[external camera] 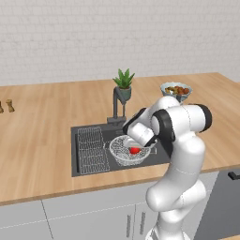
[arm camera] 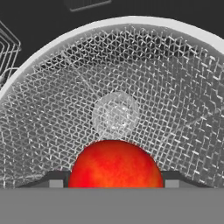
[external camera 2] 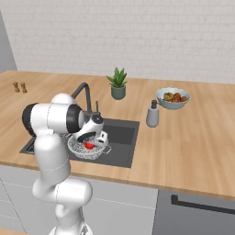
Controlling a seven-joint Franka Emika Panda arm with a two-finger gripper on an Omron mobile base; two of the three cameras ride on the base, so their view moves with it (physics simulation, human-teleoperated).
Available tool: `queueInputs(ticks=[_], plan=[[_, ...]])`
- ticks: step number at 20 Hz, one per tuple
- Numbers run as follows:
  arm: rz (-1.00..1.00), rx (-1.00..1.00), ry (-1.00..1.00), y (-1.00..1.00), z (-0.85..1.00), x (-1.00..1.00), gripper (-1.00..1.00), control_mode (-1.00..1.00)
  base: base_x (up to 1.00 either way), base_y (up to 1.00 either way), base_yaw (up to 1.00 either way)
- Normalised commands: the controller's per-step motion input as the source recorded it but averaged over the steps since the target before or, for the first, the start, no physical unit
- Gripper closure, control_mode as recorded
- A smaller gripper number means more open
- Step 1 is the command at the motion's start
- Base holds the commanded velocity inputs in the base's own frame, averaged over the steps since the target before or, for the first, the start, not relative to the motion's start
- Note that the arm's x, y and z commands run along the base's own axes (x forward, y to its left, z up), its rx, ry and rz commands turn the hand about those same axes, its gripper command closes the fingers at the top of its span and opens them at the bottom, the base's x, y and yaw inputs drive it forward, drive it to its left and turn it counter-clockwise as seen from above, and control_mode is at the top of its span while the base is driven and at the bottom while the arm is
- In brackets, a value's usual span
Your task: Put the colander in the sink, put the apple in the colander, and turn on the sink faucet and pour water over the colander.
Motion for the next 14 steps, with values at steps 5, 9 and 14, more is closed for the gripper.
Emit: queueInputs(ticks=[5, 9, 14], plan=[[0.00, 0.00, 0.00, 0.06, -0.09, 0.01, 1.00, -1.00, 0.00, 0.00, 0.00], [0.00, 0.00, 0.00, 0.20, 0.00, -0.05, -1.00, -1.00, 0.00, 0.00, 0.00], [0.00, -0.08, 0.00, 0.07, 0.03, -0.05, -1.00, -1.00, 0.00, 0.00, 0.00]])
